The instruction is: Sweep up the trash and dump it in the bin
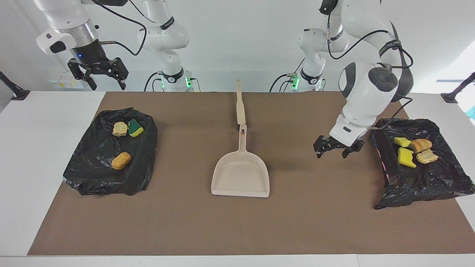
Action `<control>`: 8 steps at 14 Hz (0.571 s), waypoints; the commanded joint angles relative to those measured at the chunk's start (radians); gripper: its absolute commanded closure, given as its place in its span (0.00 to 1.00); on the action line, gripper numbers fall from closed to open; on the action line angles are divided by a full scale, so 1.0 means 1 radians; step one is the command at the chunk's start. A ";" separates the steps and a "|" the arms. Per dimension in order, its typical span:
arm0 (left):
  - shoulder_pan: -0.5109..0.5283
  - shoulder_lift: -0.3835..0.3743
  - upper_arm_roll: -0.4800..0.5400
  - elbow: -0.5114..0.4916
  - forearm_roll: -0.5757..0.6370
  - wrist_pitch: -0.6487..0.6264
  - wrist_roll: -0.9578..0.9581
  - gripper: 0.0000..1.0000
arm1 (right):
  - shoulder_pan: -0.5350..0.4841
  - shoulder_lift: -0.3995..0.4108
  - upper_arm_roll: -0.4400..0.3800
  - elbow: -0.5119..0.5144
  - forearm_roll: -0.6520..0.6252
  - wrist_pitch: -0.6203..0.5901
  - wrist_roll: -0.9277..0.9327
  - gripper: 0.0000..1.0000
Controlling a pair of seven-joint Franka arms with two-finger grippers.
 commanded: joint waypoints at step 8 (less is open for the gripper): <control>0.178 -0.162 -0.011 -0.008 -0.032 -0.213 0.221 0.00 | 0.000 -0.012 0.013 -0.001 0.005 -0.024 -0.008 0.00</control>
